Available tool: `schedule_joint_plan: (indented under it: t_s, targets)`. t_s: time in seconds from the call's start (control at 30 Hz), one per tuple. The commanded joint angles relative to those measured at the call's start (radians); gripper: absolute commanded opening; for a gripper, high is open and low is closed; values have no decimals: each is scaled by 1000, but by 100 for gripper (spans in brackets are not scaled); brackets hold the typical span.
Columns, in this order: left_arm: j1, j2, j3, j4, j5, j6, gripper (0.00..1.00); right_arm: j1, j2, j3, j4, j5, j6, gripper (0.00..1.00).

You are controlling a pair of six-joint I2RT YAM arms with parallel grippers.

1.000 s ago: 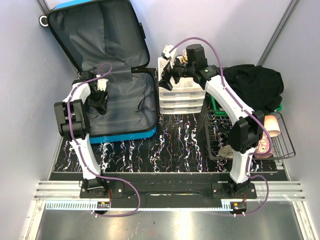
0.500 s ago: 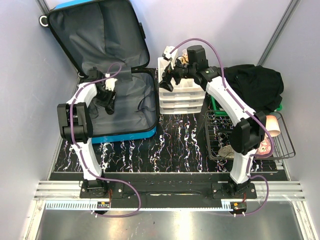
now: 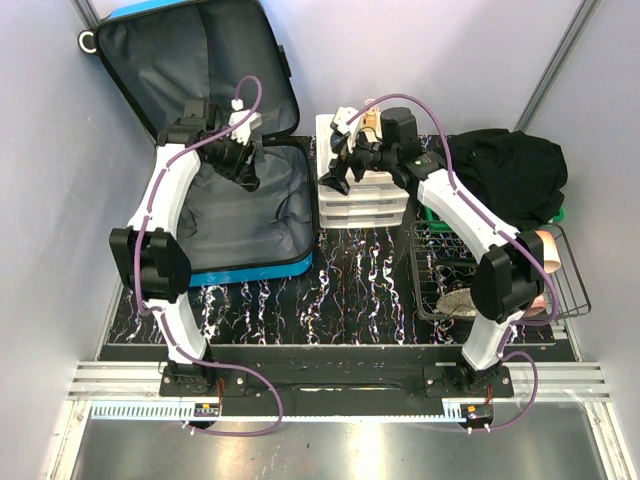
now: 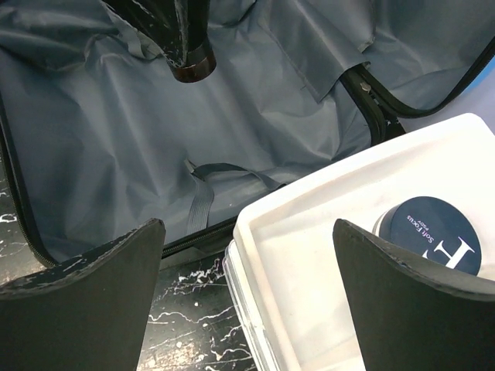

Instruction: Open, take out, and arrange the luggage

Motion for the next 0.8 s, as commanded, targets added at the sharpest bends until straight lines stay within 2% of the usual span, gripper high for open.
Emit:
schedule_joint_plan:
  t_s: [0.0,0.2,0.27,0.4,0.47,0.57,0.77]
  targets:
    - [-73,-108,117,-55,123,-3,18,6,-75,-32,152,-22,17,99]
    - [-143,-140,194,-29,191,-69,18,6,-133,-136,203,-70,-28,98]
    - [-195,-145,176,-32,182,-53,18,3,-165,-160,200,-27,-34,98]
    - [-284,-206,-3,19,151,-1,17,-98,-265,-242,180,-22,35,97]
    - [-347,-220,-54,63,117,45,17,-206,-334,-275,157,-53,111,97]
    - [-449,-224,-128,98,62,124,17,-309,-446,-351,93,-73,138,96]
    - [-617,-126,-168,166,1,173,18,-348,-627,-471,18,-16,136,97]
